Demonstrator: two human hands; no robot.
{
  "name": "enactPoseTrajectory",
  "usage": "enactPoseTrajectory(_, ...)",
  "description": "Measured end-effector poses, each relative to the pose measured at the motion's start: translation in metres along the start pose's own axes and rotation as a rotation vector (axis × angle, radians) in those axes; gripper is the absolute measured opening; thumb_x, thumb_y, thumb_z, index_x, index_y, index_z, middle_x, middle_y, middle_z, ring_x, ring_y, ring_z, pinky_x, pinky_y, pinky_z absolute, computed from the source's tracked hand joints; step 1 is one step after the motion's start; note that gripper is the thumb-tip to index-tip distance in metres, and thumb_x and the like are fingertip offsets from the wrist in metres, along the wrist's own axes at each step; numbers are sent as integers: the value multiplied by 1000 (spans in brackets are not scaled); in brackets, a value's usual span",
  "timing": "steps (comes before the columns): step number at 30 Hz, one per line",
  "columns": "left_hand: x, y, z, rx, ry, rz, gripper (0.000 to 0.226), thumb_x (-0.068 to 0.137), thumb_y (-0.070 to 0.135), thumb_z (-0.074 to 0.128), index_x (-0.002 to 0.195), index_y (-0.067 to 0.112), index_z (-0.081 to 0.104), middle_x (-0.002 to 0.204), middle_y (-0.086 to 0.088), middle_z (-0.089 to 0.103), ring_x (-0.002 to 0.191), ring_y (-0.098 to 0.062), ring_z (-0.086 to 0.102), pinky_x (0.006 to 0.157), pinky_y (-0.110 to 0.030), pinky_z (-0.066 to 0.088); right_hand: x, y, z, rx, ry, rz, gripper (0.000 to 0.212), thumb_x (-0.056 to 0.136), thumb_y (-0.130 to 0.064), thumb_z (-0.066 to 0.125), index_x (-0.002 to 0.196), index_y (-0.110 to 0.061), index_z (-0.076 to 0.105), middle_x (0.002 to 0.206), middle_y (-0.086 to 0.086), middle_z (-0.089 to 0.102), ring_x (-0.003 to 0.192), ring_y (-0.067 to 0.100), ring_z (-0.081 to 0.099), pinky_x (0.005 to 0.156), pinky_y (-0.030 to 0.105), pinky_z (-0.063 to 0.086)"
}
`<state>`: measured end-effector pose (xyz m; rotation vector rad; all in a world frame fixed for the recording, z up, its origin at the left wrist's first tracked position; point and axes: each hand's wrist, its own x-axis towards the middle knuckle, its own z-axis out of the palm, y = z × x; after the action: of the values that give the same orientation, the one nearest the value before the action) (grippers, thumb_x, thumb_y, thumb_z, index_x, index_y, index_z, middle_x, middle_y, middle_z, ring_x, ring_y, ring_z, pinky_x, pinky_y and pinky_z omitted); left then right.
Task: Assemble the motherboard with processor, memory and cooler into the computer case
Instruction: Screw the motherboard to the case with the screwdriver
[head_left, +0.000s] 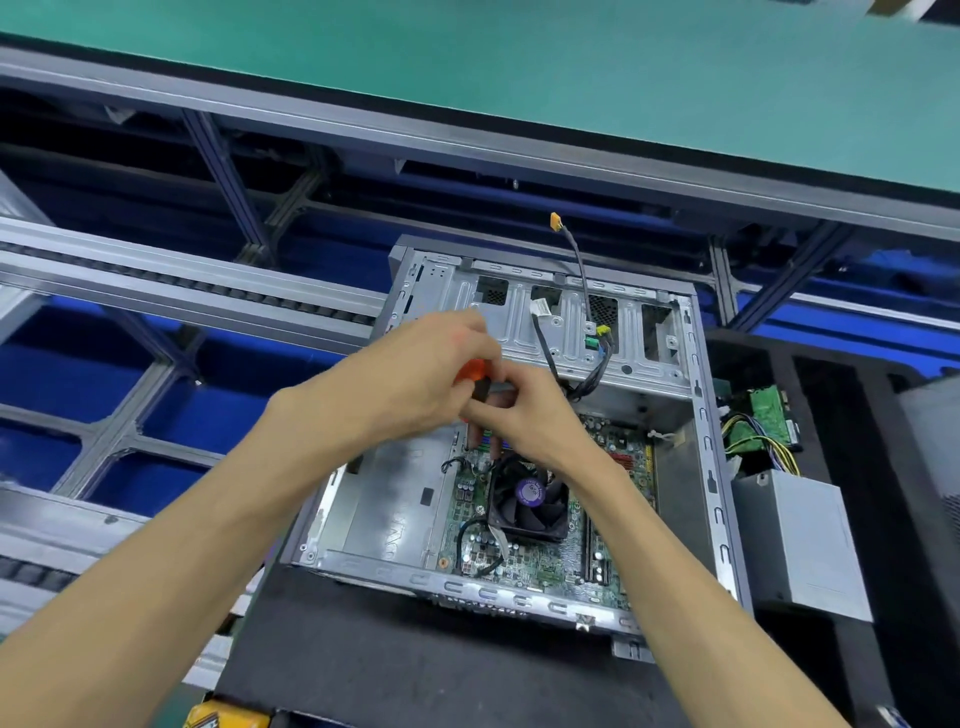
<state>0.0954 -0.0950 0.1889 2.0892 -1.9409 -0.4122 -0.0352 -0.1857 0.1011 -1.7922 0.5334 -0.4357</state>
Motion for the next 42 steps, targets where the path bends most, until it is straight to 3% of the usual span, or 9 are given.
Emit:
enactPoseTrajectory(5, 6, 6, 9, 135, 184, -269, 51, 80, 70, 52, 100, 23, 54, 84, 2, 60, 78, -23, 57, 71, -38, 49, 6, 1, 2, -29, 71, 22, 9, 73, -34, 74, 77, -31, 66, 59, 8, 67, 45, 19, 62, 41, 27, 46)
enactPoseTrajectory(9, 11, 3, 2, 122, 87, -158, 11, 91, 26, 62, 102, 22, 62, 92, 3, 59, 89, -23, 59, 71, -32, 43, 5, 6, 1, 37, 31, 11, 21, 82, -29, 80, 95, -20, 66, 69, 18, 69, 54, 31, 69, 43, 35, 52)
enactPoseTrajectory(12, 10, 0, -1, 20, -93, -42, 27, 82, -1, 56, 90, 21, 70, 105, 6, 59, 95, -19, 58, 78, -33, 46, 4, 7, -5, 37, 40, -14, 18, 85, -16, 79, 99, -22, 68, 76, 20, 69, 63, 35, 69, 52, 44, 57)
enactPoseTrajectory(18, 11, -3, 8, 39, 174, -197, 37, 85, 59, 61, 96, 25, 51, 83, 9, 56, 76, -17, 56, 67, -36, 48, 7, 8, -8, -41, 81, -8, 21, 80, -16, 83, 91, -17, 65, 66, 8, 62, 54, 10, 55, 51, 26, 49)
enactPoseTrajectory(22, 15, 1, 1, 34, 74, -146, 8, 87, 29, 67, 91, 23, 63, 87, 8, 59, 88, -19, 60, 73, -34, 48, 4, 5, -3, -65, 37, -24, 22, 82, -20, 83, 92, -21, 63, 68, 13, 64, 55, 26, 58, 50, 36, 52)
enactPoseTrajectory(25, 12, 1, 1, -58, -118, 21, 28, 82, 2, 60, 96, 23, 70, 102, 8, 60, 98, -12, 56, 89, -34, 48, 2, 5, -4, 25, 23, 4, 19, 87, -6, 74, 87, -21, 63, 62, 8, 68, 46, 15, 63, 44, 24, 48)
enactPoseTrajectory(30, 12, 2, 14, 116, 212, -245, 44, 81, 66, 61, 98, 27, 51, 79, 8, 54, 74, -16, 55, 62, -33, 38, 6, 5, -7, 54, 38, 50, 13, 85, -6, 72, 94, -4, 63, 71, 26, 66, 57, 43, 65, 42, 41, 50)
enactPoseTrajectory(36, 14, 2, 8, 15, -118, -82, 31, 90, 22, 59, 120, 30, 55, 100, 5, 51, 95, -20, 57, 80, -35, 47, 0, 3, -3, 69, 14, 55, 28, 82, -17, 71, 81, -44, 64, 60, 0, 66, 45, 25, 67, 38, 27, 45)
enactPoseTrajectory(42, 18, 12, 11, 192, 102, -222, 40, 86, 54, 62, 102, 19, 51, 86, -2, 58, 82, -29, 59, 68, -37, 45, 4, 3, -1, 42, 2, 60, 23, 87, -8, 71, 80, -28, 62, 61, 3, 67, 45, 24, 66, 38, 23, 40)
